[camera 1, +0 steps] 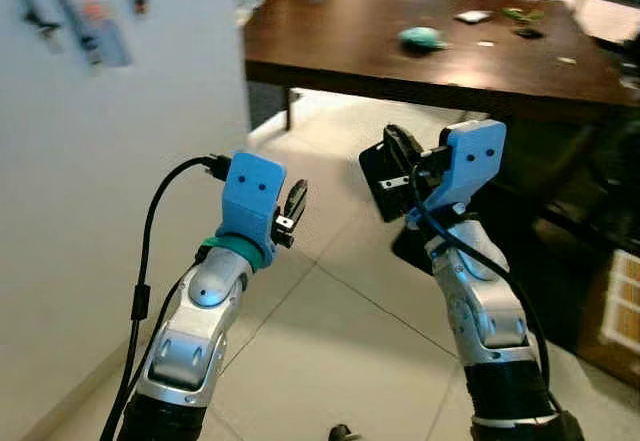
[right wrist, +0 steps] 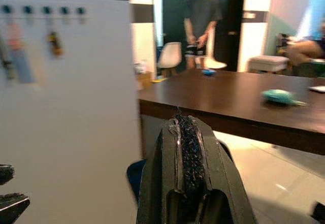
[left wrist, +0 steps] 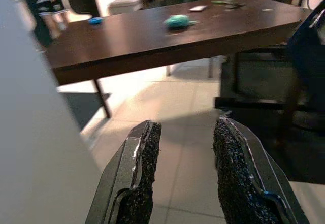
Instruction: Hang keys on a hook
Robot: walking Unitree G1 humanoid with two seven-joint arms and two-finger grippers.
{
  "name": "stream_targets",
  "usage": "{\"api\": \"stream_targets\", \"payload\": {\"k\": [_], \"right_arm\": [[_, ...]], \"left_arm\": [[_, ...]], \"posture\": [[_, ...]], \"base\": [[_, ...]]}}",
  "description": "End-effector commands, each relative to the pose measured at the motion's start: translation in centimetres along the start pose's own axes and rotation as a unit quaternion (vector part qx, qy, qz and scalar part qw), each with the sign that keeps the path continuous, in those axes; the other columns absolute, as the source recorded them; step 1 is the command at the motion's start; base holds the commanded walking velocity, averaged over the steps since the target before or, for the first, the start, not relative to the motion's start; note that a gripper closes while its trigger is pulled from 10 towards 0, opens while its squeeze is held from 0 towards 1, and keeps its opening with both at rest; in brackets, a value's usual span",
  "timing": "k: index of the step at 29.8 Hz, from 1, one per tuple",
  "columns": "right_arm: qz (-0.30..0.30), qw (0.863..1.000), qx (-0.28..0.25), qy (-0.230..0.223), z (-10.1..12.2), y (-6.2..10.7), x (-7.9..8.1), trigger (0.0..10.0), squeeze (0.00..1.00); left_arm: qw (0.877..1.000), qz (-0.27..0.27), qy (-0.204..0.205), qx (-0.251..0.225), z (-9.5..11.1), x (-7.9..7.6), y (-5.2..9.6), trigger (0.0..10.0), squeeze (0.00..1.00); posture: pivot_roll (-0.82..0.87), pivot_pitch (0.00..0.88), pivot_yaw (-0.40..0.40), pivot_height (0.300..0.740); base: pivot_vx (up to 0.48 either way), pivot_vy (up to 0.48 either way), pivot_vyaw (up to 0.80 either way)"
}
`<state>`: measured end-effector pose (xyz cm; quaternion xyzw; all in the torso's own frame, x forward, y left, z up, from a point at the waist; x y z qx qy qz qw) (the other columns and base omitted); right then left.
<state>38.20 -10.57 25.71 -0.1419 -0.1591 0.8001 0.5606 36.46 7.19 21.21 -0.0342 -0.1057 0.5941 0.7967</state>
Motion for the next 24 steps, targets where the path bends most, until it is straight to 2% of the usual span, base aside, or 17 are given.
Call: {"api": "stream_targets", "payload": {"k": [1, 5, 15, 24], "right_arm": [[0.004, 1.0, -0.003, 0.0, -0.02, -0.11, 0.33, 10.0, 0.0], [0.007, 1.0, -0.007, 0.007, 0.07, -0.15, 0.44, 10.0, 0.0], [0.019, 1.0, -0.012, 0.003, 0.22, -0.11, 1.08, 10.0, 0.0], [0.027, 0.999, -0.01, 0.018, 0.16, -0.09, 1.23, 10.0, 0.0]], "left_arm": [[1.0, -0.001, 0.002, 0.007, -0.5, 0.07, 0.02, 10.0, 0.0], [1.0, -0.001, -0.004, 0.003, -0.5, 0.08, 0.08, 10.0, 0.0], [1.0, 0.008, -0.008, 0.002, -0.67, 0.43, 0.02, 10.0, 0.0], [1.0, 0.008, -0.008, 0.003, -0.73, 0.42, -0.03, 10.0, 0.0]], "posture": [[-0.1, 0.038, 0.1, 0.74], [-0.1, 0.04, 0.099, 0.74], [-0.1, 0.04, 0.098, 0.74], [-0.1, 0.04, 0.097, 0.74]], "base": [[0.0, 0.0, -0.8], [0.0, 0.0, -0.2], [0.48, 0.0, 0.0], [0.48, 0.0, 0.0]]}}
Point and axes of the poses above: a point about 5 cm out from each wrist's last joint towards the gripper, its own y axis pointing back from the gripper into the wrist, its own z axis along the axis of the wrist's last joint, x = y × z, the point moved 6 cm from there along -y, pointing out of the wrist towards the gripper
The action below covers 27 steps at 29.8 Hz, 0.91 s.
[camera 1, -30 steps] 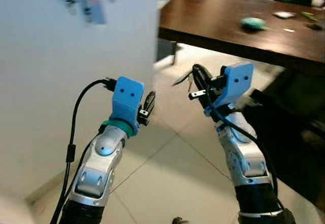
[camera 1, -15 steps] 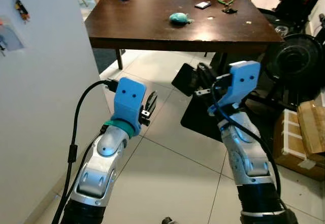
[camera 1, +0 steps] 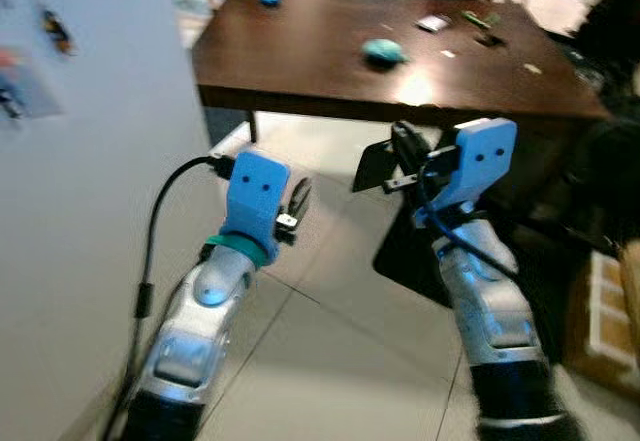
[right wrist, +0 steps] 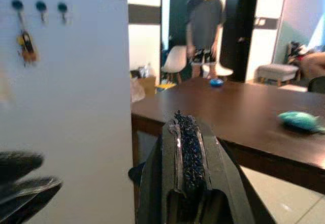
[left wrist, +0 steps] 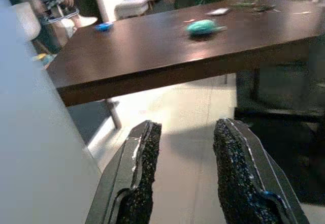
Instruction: Hang keys on a hook
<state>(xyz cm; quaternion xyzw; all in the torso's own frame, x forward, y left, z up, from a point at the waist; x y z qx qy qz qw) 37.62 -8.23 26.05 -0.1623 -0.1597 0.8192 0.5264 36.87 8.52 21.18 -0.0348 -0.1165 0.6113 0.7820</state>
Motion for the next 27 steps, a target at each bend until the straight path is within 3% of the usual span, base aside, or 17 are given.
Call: {"api": "stream_targets", "payload": {"k": [1, 6, 27], "right_arm": [[-0.013, 1.0, 0.005, 0.012, -0.2, 0.39, -1.1, 10.0, 0.0], [-0.011, 1.0, 0.005, 0.015, -0.22, 0.36, -1.09, 10.0, 0.0], [0.002, 1.0, -0.012, -0.002, 0.59, 0.18, -0.77, 10.0, 0.0]], "left_arm": [[1.0, -0.014, 0.003, 0.008, -0.51, -0.95, -0.01, 10.0, 0.0], [1.0, -0.014, 0.002, 0.008, -0.52, -0.96, -0.02, 10.0, 0.0], [1.0, -0.012, 0.004, -0.006, 0.42, -0.88, -0.19, 10.0, 0.0]], "posture": [[-0.1, 0.04, 0.097, 0.74], [-0.1, 0.04, 0.096, 0.74], [-0.1, 0.041, 0.095, 0.74]], "base": [[0.472, 0.0, 0.61], [0.472, 0.0, 0.76], [0.467, 0.0, 0.0]]}}
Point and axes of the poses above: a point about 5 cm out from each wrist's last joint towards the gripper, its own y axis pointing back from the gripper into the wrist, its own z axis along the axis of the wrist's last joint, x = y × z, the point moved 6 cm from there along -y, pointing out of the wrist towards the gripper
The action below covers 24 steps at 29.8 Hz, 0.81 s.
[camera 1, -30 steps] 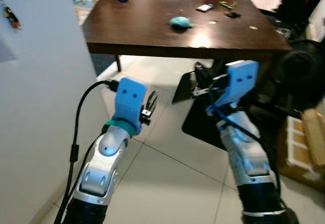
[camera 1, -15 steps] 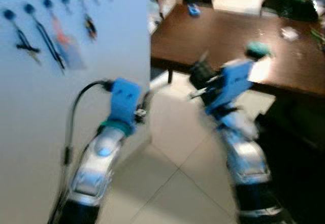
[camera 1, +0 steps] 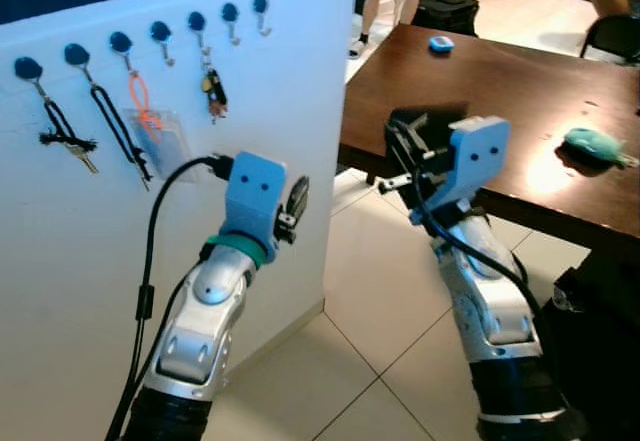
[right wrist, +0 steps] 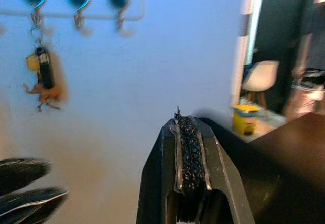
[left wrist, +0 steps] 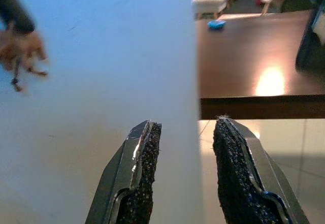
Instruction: Hang keys on a hook
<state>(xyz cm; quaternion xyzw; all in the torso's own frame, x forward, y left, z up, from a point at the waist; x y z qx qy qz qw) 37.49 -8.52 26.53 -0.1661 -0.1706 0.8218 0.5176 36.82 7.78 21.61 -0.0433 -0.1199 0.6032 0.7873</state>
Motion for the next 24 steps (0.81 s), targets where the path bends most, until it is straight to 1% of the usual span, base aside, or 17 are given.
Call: {"api": "stream_targets", "payload": {"k": [1, 2, 3, 6, 9, 10, 11, 13, 15, 16, 18, 19, 21, 24], "right_arm": [[0.008, 1.0, -0.003, -0.003, 0.2, 0.2, -0.2, 10.0, 0.0], [0.008, 1.0, -0.003, -0.003, 0.2, 0.2, -0.2, 10.0, 0.0], [0.029, 1.0, -0.004, -0.008, 0.4, 0.3, 0.4, 10.0, 0.0], [0.029, 1.0, -0.004, -0.008, 0.4, 0.3, 0.4, 10.0, 0.0], [0.103, 0.994, 0.0, -0.022, 0.8, 0.8, 2.4, 10.0, 0.0], [0.103, 0.994, 0.0, -0.022, 0.8, 0.8, 2.4, 10.0, 0.0], [0.117, 0.993, 0.001, -0.025, 0.8, 0.9, 2.7, 10.0, 0.0], [0.117, 0.993, 0.001, -0.025, 0.8, 0.9, 2.7, 10.0, 0.0], [0.161, 0.987, 0.006, -0.029, 1.2, 1.3, 3.6, 10.0, 0.0], [0.161, 0.987, 0.006, -0.029, 1.2, 1.3, 3.6, 10.0, 0.0], [0.196, 0.98, 0.013, -0.024, 1.4, 1.8, 4.2, 10.0, 0.0], [0.196, 0.98, 0.013, -0.024, 1.4, 1.8, 4.2, 10.0, 0.0], [0.205, 0.978, 0.018, -0.02, 1.3, 2.1, 4.1, 10.0, 0.0], [0.205, 0.978, 0.023, -0.02, 1.2, 2.3, 4.0, 10.0, 0.0]], "left_arm": [[1.0, 0.001, 0.005, 0.0, 0.1, 0.0, 0.0, 10.0, 0.0], [1.0, 0.001, 0.005, 0.0, 0.1, 0.0, 0.0, 10.0, 0.0], [1.0, 0.006, 0.009, -0.004, 0.4, 0.3, 0.1, 10.0, 0.0], [1.0, 0.006, 0.009, -0.004, 0.4, 0.3, 0.1, 10.0, 0.0], [1.0, 0.014, 0.014, -0.011, 0.8, 0.9, 0.4, 10.0, 0.0], [1.0, 0.014, 0.014, -0.011, 0.8, 0.9, 0.4, 10.0, 0.0], [1.0, 0.015, 0.014, -0.012, 0.9, 1.0, 0.5, 10.0, 0.0], [1.0, 0.015, 0.014, -0.012, 0.9, 1.0, 0.5, 10.0, 0.0], [0.999, 0.02, 0.019, -0.028, 1.8, 1.2, 0.8, 10.0, 0.0], [0.999, 0.02, 0.019, -0.028, 1.8, 1.2, 0.8, 10.0, 0.0], [0.998, 0.029, 0.026, -0.057, 3.3, 1.7, 1.3, 10.0, 0.0], [0.998, 0.029, 0.026, -0.057, 3.3, 1.7, 1.3, 10.0, 0.0], [0.997, 0.031, 0.022, -0.07, 4.2, 2.1, 1.8, 10.0, 0.0], [0.997, 0.027, 0.013, -0.071, 4.4, 2.1, 2.2, 10.0, 0.0]], "posture": [[-0.1, 0.041, 0.095, 0.74], [-0.1, 0.041, 0.095, 0.74], [-0.1, 0.041, 0.095, 0.74], [-0.1, 0.041, 0.095, 0.74], [-0.1, 0.044, 0.097, 0.74], [-0.1, 0.044, 0.097, 0.74], [-0.1, 0.044, 0.097, 0.74], [-0.1, 0.044, 0.097, 0.74], [-0.1, 0.047, 0.097, 0.74], [-0.1, 0.047, 0.097, 0.74], [-0.1, 0.049, 0.095, 0.74], [-0.1, 0.049, 0.095, 0.74], [-0.09, 0.051, 0.094, 0.74], [-0.09, 0.051, 0.095, 0.74]], "base": [[0.262, 0.0, 0.0], [0.262, 0.0, 0.0], [0.0, 0.0, 0.0], [0.0, 0.0, 0.0], [0.0, 0.0, 0.0], [0.0, 0.0, 0.0], [0.0, 0.0, 0.0], [0.0, 0.0, 0.0], [0.0, 0.0, 0.0], [0.0, 0.0, 0.0], [0.0, 0.0, 0.0], [0.0, 0.0, 0.0], [0.0, 0.0, 0.0], [0.0, 0.0, 0.0]]}}
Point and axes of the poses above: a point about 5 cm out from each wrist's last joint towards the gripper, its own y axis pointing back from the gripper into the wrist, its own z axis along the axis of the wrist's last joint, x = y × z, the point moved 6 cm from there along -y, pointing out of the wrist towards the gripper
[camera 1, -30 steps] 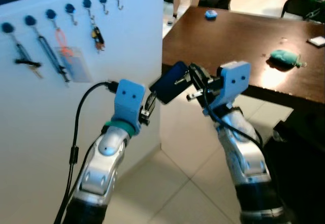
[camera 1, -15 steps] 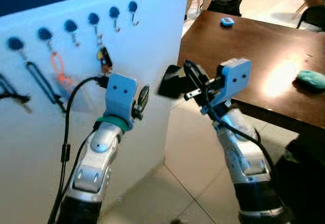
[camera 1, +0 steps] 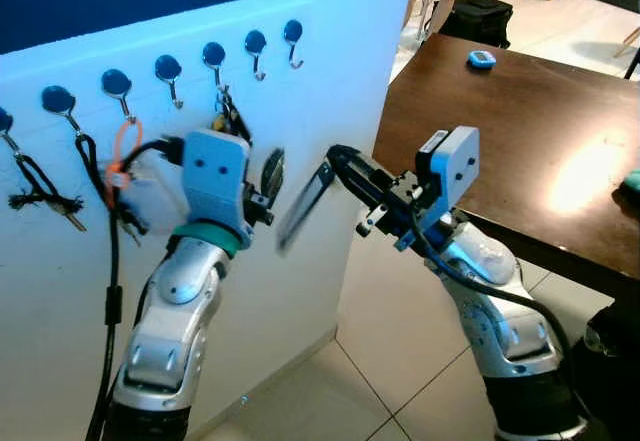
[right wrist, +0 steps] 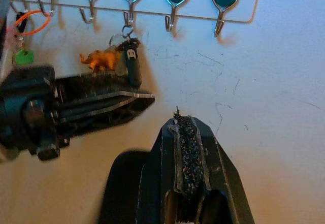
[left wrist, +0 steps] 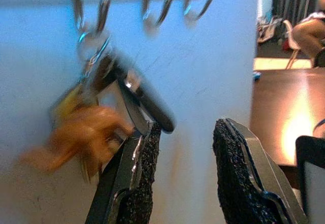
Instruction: Hang keys on a hook
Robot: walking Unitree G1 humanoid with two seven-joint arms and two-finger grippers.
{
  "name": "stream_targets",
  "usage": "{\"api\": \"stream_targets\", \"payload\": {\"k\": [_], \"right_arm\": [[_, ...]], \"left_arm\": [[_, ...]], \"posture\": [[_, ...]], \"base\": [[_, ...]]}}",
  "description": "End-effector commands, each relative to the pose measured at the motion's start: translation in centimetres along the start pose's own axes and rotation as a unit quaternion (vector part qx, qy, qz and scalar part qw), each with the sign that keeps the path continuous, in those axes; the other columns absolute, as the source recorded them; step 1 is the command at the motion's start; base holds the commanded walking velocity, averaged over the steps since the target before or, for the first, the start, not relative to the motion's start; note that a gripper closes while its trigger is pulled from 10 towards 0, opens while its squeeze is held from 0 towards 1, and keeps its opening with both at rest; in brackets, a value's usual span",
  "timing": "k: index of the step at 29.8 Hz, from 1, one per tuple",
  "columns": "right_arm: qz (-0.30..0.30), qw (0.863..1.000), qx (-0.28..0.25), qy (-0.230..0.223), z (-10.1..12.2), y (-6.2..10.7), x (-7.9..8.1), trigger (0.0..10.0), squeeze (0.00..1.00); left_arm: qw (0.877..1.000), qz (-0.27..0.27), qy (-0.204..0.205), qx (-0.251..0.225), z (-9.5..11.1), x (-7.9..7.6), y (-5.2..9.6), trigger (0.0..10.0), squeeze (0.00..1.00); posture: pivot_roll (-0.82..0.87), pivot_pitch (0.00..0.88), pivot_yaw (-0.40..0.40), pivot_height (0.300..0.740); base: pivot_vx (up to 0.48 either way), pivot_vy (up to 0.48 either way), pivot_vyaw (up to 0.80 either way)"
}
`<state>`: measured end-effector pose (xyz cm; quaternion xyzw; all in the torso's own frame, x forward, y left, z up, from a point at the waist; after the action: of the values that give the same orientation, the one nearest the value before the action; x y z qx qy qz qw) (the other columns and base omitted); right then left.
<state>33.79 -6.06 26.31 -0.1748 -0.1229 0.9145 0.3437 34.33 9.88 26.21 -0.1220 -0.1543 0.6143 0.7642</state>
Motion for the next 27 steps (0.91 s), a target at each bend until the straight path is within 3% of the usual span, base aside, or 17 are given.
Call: {"api": "stream_targets", "payload": {"k": [1, 7, 13, 15, 17, 18, 19, 21, 24, 25, 27], "right_arm": [[0.005, 1.0, 0.002, -0.008, -0.1, 0.2, 0.3, 10.0, 0.0], [-0.002, 1.0, 0.008, -0.011, -0.4, 0.4, 0.1, 10.0, 0.0], [-0.011, 1.0, 0.02, -0.016, -1.1, 0.9, 0.0, 10.0, 0.0], [-0.011, 1.0, 0.02, -0.016, -1.1, 0.9, 0.0, 10.0, 0.0], [-0.022, 0.999, 0.028, -0.015, -1.5, 1.5, -0.4, 10.0, 0.0], [-0.022, 0.999, 0.028, -0.015, -1.5, 1.5, -0.4, 10.0, 0.0], [-0.031, 0.999, 0.032, -0.012, -1.5, 1.9, -0.8, 10.0, 0.0], [-0.031, 0.999, 0.032, -0.012, -1.5, 1.9, -0.8, 10.0, 0.0], [-0.035, 0.999, 0.029, -0.009, -1.2, 2.0, -1.0, 10.0, 0.0], [-0.029, 0.999, 0.023, -0.004, -0.6, 1.8, -1.1, 10.0, 0.0], [-0.025, 0.999, 0.021, 0.0, -0.3, 1.7, -1.1, 10.0, 0.0]], "left_arm": [[1.0, -0.007, -0.009, 0.013, -0.4, 0.1, 0.5, 10.0, 0.0], [0.999, -0.013, -0.019, 0.031, -1.1, 0.1, 1.3, 10.0, 0.0], [0.994, -0.058, -0.049, 0.08, -3.8, -0.9, 3.9, 10.0, 0.0], [0.994, -0.058, -0.049, 0.08, -3.8, -0.9, 3.9, 10.0, 0.0], [0.989, -0.078, -0.051, 0.117, -5.0, -1.0, 5.9, 10.0, 0.0], [0.989, -0.078, -0.051, 0.117, -5.0, -1.0, 5.9, 10.0, 0.0], [0.988, -0.071, -0.054, 0.129, -5.1, -0.3, 6.8, 10.0, 0.0], [0.988, -0.071, -0.054, 0.129, -5.1, -0.3, 6.8, 10.0, 0.0], [0.991, -0.041, -0.054, 0.118, -4.3, 0.9, 6.7, 10.0, 0.0], [0.994, -0.013, -0.052, 0.098, -3.1, 1.9, 6.6, 10.0, 0.0], [0.995, -0.005, -0.051, 0.091, -2.7, 2.2, 6.5, 10.0, 0.0]], "posture": [[-0.09, 0.051, 0.095, 0.74], [-0.09, 0.051, 0.095, 0.74], [-0.09, 0.06, 0.108, 0.74], [-0.09, 0.06, 0.108, 0.74], [-0.09, 0.065, 0.111, 0.74], [-0.09, 0.065, 0.111, 0.74], [-0.09, 0.065, 0.111, 0.74], [-0.09, 0.065, 0.111, 0.74], [-0.08, 0.071, 0.11, 0.74], [-0.07, 0.072, 0.099, 0.74], [-0.07, 0.072, 0.099, 0.74]], "base": [[0.0, 0.0, 0.0], [0.0, 0.0, 0.0], [0.0, 0.0, 0.0], [0.0, 0.0, 0.0], [0.0, 0.0, 0.0], [0.0, 0.0, 0.0], [0.0, 0.0, 0.0], [0.0, 0.0, 0.0], [0.0, 0.0, 0.0], [0.0, 0.0, 0.0], [0.0, 0.0, 0.0]]}}
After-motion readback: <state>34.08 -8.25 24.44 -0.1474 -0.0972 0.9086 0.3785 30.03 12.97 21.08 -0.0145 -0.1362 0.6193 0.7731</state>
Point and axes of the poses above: a point about 5 cm out from each wrist's last joint towards the gripper, its own y axis pointing back from the gripper into the wrist, its own z axis along the axis of the wrist's last joint, x = y × z, the point moved 6 cm from there along -y, pointing out of the wrist towards the gripper
